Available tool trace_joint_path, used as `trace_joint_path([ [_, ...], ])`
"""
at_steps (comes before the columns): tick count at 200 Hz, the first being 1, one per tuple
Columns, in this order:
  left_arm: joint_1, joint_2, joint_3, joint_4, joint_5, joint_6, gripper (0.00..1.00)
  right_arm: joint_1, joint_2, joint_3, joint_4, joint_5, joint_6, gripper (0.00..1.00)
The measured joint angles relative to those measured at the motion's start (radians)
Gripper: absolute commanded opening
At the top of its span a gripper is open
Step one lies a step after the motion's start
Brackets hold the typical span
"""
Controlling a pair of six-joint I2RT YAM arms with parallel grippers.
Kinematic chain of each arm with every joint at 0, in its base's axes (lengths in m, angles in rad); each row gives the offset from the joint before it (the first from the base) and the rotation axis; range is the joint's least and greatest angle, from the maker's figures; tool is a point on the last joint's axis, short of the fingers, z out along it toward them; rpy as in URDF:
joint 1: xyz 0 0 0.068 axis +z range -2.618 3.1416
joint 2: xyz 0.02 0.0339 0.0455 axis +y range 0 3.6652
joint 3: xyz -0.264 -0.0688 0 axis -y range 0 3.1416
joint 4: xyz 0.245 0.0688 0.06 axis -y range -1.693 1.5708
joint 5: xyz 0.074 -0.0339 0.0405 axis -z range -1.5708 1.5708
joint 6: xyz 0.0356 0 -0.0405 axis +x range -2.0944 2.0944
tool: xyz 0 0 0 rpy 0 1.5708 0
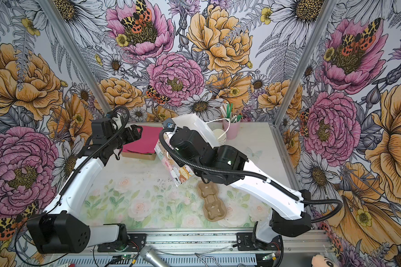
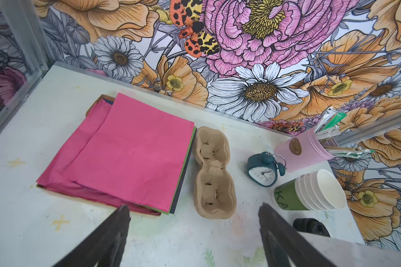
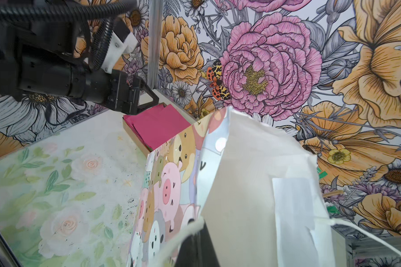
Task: Pack the takeout coffee
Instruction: 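Lower the bag beside the placed carrier while left gripper grips the bag rim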
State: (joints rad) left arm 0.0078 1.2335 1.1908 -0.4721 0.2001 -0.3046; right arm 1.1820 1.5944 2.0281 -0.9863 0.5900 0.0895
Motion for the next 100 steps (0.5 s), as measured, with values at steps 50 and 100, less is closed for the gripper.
trace_joint_path([
  [50,0.066,-0.304,-0.123,-0.034,0.058,-0.001,0.99,0.038,0.208,0.002,-0.005,0.005,0.046,0.0],
  [100,0.164,-0.374,-0.165,-0.077,0.116,0.009,0.99,0.061,0.38,0.093,-0.027,-0.027,0.094,0.13],
])
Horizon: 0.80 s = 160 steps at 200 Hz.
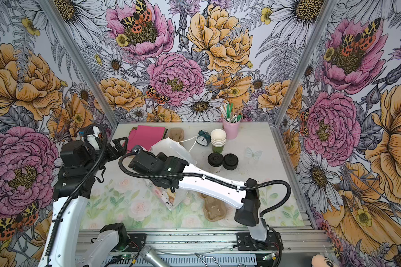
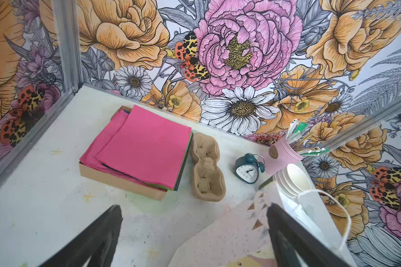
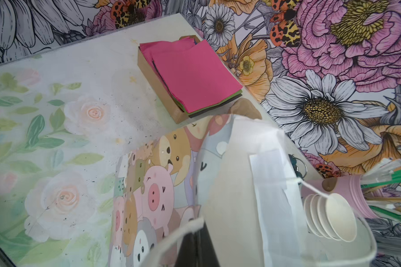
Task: Pack the takeout coffee
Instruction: 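Lower the bag beside the placed carrier while left gripper grips the bag rim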
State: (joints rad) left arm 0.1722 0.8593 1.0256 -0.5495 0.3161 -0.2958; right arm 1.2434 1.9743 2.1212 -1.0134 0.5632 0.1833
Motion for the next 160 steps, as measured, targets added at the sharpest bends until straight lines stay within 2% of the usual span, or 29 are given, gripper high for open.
trace_joint_path([
  [19,0.034,0.002,-0.005,-0.015,0.034,0.0,0.99,0.002,0.036,0.036,0.0,-0.043,0.025,0.3],
  [40,0.057,0.002,-0.005,-0.016,0.071,0.0,0.99,0.002,0.065,0.066,-0.002,-0.096,0.039,0.36],
  [98,0.064,-0.012,-0.003,-0.029,0.145,0.008,0.99,0.002,0.083,0.186,-0.009,-0.216,0.061,0.63],
  [137,0.066,-0.042,0.006,-0.071,0.165,0.029,0.99,0.01,0.082,0.22,-0.008,-0.244,0.048,0.73],
  [160,0.067,-0.06,0.01,-0.09,0.173,0.045,0.98,0.015,0.082,0.22,-0.008,-0.243,0.033,0.73],
])
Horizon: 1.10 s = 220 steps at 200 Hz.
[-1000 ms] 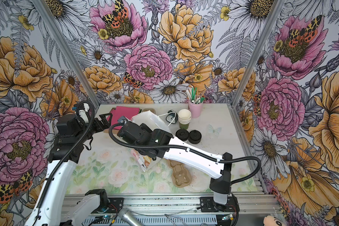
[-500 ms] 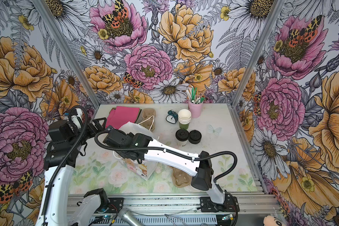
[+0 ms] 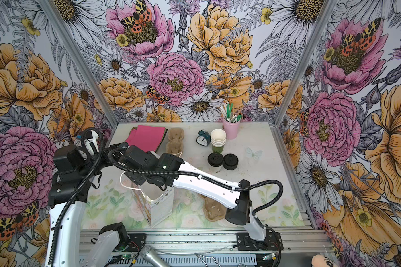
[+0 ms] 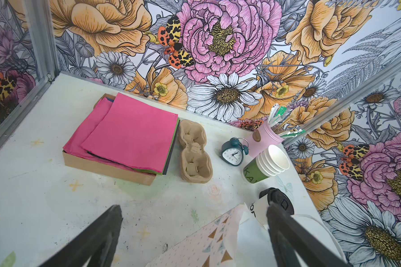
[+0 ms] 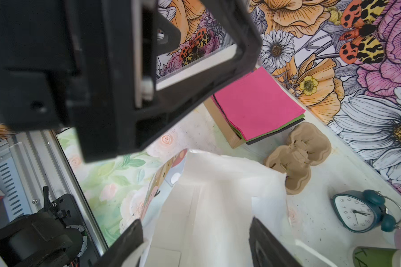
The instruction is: Pack the takeout coffee
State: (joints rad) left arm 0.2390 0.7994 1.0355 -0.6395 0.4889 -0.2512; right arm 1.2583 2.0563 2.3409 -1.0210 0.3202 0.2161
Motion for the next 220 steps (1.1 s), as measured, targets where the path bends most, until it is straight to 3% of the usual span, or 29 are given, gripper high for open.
trace_joint_path([
  [60,0.0,-0.019,0.0,-0.033,0.005,0.014,0.97,0.012,0.0,-0.009,0.0,-0.013,-0.007,0.74],
  [130,0.001,-0.031,0.0,-0.039,0.003,0.016,0.97,0.032,0.032,0.026,-0.002,-0.12,-0.007,0.81],
  [220,0.007,-0.037,0.004,-0.073,-0.018,0.047,0.94,0.035,-0.035,0.024,-0.017,-0.048,-0.006,0.82],
])
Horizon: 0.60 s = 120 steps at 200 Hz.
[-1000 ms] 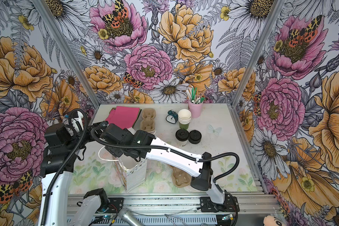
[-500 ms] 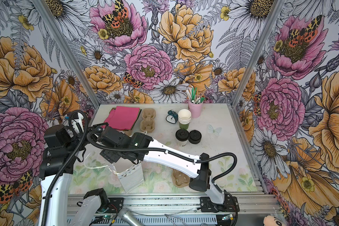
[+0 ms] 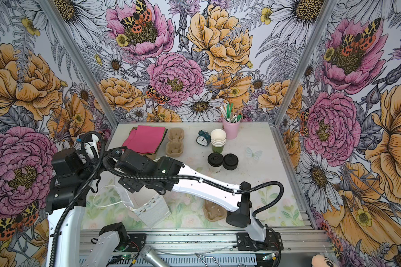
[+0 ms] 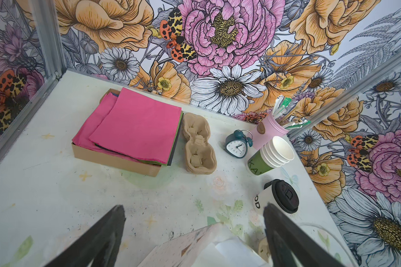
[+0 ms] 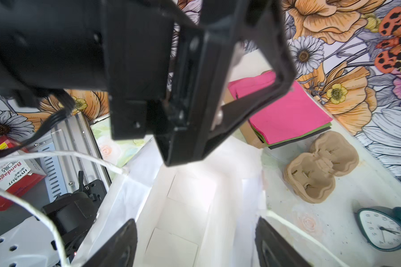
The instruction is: Pack the takeout coffee
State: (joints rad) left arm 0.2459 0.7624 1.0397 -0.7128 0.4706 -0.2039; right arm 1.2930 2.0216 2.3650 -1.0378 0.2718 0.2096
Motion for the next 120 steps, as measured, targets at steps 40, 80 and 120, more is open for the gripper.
trace_joint_path([
  [40,0.001,-0.002,0.0,-0.007,-0.011,0.006,0.94,-0.008,-0.17,-0.101,0.002,0.076,0.026,0.86],
  [80,0.001,-0.002,0.0,-0.009,-0.014,0.006,0.94,-0.089,-0.24,-0.201,0.001,0.021,0.095,0.86],
  [120,0.001,-0.002,0.0,-0.01,-0.017,0.006,0.94,-0.121,-0.156,-0.207,-0.006,-0.064,0.124,0.81],
])
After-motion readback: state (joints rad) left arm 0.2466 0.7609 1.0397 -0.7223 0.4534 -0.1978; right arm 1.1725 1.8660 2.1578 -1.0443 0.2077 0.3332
